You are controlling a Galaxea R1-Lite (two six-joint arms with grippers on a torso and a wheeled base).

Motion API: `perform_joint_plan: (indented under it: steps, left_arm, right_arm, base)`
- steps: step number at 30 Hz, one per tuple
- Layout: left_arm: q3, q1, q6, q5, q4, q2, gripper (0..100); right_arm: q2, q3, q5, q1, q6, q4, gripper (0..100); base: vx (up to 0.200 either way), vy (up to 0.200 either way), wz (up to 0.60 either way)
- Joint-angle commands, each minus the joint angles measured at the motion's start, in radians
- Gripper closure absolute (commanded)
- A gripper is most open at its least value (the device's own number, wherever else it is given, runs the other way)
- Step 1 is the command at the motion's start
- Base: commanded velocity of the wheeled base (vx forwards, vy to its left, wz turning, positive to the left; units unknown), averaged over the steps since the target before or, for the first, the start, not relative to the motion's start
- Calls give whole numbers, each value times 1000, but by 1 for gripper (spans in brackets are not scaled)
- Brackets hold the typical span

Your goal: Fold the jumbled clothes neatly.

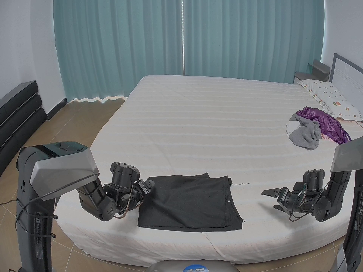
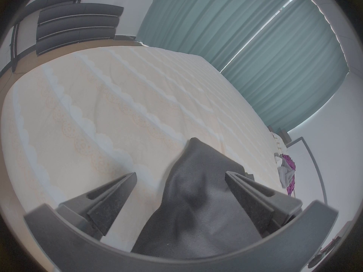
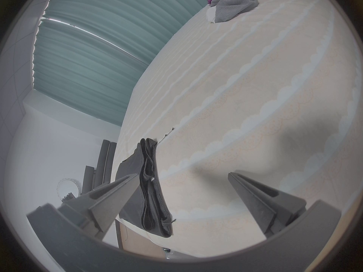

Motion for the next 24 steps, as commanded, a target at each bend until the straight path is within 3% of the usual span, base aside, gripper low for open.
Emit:
perform_joint_plan:
  steps: [1,6,10,12,16,19,20,24]
  left_arm:
    - [-1,5,-15,0,0,-19,0]
    - [9,53,-50,-10,0,-119,0]
    - [33,96,-53,-13,-14,-206,0]
    - [65,112,-47,-11,-65,-283,0]
    - [145,131,-31,-14,-122,-491,0]
    - [170,131,-16,-14,-126,-554,0]
    - [239,122,30,-11,-129,-694,0]
    - [323,108,76,-2,-129,-852,0]
  right_arm:
    - [1,-2,2,0,0,0,0]
    - [-10,-12,-3,1,31,0,0]
    - [-91,-25,-9,20,117,0,0]
    - [-183,-17,-47,43,157,-2,0]
    - [-413,9,-175,76,155,3,0]
    - [-487,24,-199,79,150,9,0]
    - [-657,60,-219,86,124,20,0]
    - [-844,123,-224,79,45,21,0]
  base:
    - [0,0,0]
    - [0,0,0]
    - [0,0,0]
    - [0,0,0]
    - [0,0,0]
    - [0,0,0]
    - [0,0,0]
    - [0,0,0]
